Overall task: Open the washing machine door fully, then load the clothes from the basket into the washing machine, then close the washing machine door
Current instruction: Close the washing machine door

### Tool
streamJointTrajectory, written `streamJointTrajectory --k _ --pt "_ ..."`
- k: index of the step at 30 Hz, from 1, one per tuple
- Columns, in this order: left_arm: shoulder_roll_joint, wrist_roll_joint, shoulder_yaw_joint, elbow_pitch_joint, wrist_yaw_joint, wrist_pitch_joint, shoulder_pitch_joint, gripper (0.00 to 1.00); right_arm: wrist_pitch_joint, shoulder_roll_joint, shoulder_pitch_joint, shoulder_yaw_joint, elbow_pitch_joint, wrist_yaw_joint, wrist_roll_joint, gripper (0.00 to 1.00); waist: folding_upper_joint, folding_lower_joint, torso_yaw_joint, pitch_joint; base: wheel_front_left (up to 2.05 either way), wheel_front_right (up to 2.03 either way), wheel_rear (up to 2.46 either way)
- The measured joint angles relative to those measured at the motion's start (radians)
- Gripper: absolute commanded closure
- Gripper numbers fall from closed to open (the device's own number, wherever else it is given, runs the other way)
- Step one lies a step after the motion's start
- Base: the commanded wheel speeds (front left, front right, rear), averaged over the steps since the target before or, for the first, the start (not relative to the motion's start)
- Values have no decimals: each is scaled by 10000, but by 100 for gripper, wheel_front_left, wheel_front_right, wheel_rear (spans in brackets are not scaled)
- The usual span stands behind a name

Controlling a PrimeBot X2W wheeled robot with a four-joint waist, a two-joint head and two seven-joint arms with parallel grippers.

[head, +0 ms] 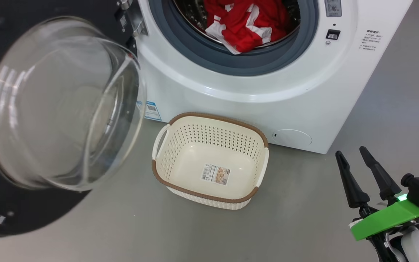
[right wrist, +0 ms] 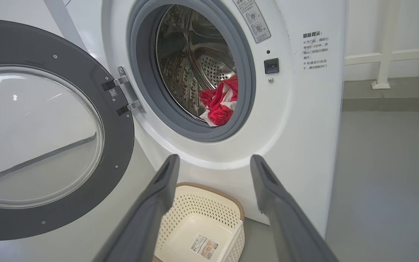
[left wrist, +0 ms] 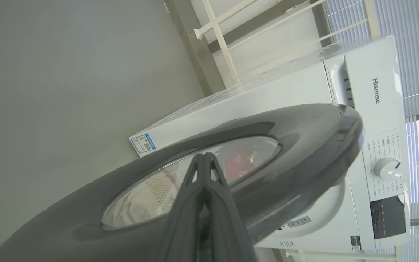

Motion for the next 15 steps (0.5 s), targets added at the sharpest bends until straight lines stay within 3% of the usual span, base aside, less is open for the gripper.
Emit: streamJointTrajectory --k 6,15 --pt "-821 -644 -614 -1718 376 1398 715 100 2 84 133 -13 63 0 84 0 0 0 26 -149 0 0 0" --pt "-1824 -1538 -1139 -3795 1277 2395 1107 100 0 199 134 -35 69 0 144 0 0 0 -122 -257 0 0 0"
